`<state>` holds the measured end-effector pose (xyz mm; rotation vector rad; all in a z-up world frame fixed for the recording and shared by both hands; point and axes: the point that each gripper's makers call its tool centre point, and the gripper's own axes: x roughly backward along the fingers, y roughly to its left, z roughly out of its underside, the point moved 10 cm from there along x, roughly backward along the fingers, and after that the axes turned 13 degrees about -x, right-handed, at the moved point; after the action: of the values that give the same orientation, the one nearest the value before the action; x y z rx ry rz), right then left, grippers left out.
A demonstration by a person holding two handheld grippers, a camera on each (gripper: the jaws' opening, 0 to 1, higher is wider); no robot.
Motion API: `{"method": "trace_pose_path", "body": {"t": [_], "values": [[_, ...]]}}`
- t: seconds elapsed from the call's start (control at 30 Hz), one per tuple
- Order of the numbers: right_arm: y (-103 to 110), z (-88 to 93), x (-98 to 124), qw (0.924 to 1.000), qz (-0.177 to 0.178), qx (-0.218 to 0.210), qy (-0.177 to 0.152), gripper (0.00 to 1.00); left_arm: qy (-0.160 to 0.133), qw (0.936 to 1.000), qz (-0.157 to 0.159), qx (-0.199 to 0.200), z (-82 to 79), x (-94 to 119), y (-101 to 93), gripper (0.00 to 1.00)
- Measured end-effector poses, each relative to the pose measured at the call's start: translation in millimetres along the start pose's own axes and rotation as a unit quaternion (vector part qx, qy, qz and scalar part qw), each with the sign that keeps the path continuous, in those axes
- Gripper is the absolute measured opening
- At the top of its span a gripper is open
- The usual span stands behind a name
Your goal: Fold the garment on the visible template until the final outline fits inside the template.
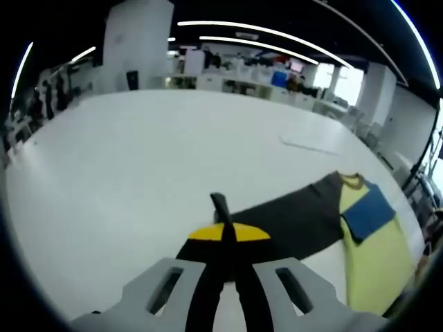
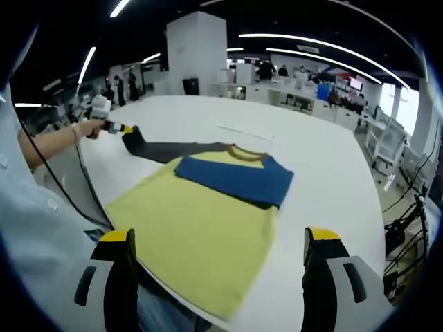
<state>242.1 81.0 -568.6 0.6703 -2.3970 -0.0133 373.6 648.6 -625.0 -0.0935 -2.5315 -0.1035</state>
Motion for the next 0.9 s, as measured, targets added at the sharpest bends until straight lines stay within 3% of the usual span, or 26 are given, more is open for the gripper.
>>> {"method": "trace_pose_path", "body": {"t": [0.9], "values": [[-3,3.8,8,1.0000,-0.004,0.001,-0.004,1.00,-0.028,0.9992,0.018,-0.024,-37.8,10,-22.7,0.00]]}}
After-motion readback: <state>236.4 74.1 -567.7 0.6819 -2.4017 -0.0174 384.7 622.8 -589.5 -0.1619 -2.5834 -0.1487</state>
